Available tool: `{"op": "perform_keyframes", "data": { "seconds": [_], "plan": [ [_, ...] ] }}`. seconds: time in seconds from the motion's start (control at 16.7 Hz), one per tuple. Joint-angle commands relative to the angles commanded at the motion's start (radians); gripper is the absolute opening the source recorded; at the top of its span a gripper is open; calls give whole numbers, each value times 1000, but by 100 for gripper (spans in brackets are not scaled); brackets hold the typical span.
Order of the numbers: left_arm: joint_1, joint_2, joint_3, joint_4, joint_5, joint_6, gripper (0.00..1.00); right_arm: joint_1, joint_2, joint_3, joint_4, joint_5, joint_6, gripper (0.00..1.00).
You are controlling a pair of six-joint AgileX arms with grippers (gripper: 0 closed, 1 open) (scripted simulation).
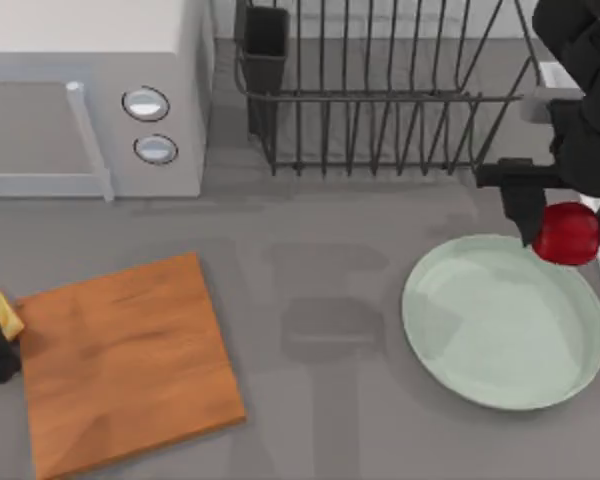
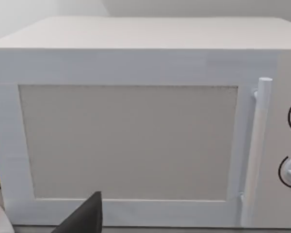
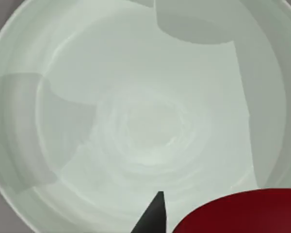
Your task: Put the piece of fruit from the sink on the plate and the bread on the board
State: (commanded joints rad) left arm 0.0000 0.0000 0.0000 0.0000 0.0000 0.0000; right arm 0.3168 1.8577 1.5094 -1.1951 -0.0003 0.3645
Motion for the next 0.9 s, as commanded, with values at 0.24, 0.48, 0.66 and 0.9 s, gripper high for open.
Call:
{"op": "perform_keyframes", "data": {
  "seconds": [0.24, 0.48, 0.66, 0.9],
  "plan": [
    [0, 0, 0, 0, 0, 0, 100, 84, -2, 8, -36, 1, 54, 0],
    [0, 0, 0, 0, 0, 0, 100, 93, -2, 9, -39, 1, 59, 0],
    [0, 0, 0, 0, 0, 0, 100, 93, -2, 9, -39, 1, 59, 15],
    [0, 0, 0, 0, 0, 0, 100, 93, -2, 9, -39, 1, 59, 45]
  ]
}}
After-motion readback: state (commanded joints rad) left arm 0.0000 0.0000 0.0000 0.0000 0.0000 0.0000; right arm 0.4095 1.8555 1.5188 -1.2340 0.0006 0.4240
